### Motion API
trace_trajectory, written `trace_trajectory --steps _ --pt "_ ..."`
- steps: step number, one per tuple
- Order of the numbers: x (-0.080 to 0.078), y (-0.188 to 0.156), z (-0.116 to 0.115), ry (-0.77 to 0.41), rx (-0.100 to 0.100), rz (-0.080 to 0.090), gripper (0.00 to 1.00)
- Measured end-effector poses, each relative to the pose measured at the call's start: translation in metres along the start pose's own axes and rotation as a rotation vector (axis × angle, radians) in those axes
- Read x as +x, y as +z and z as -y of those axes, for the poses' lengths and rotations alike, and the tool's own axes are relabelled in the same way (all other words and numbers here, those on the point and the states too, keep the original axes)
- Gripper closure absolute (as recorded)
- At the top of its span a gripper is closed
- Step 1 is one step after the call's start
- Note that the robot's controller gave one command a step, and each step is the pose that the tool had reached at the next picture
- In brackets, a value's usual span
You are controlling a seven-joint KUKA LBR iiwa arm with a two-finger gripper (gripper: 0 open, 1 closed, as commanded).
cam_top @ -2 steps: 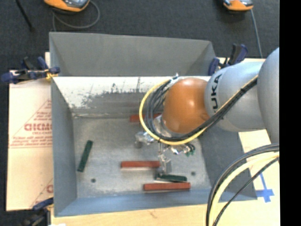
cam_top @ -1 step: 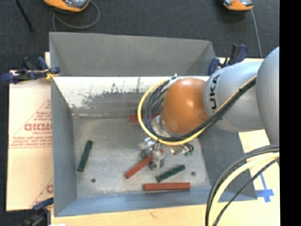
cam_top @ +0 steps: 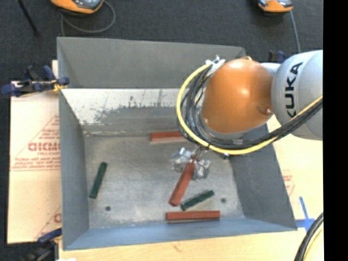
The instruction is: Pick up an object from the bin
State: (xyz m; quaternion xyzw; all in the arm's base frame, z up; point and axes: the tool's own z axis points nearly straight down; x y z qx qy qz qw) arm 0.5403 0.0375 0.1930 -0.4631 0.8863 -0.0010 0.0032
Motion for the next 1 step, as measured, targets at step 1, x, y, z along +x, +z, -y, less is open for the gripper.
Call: trace_trajectory --steps 1 --pt "0.0061 -0.0428 0.0139 0.025 0.002 0.0 1.0"
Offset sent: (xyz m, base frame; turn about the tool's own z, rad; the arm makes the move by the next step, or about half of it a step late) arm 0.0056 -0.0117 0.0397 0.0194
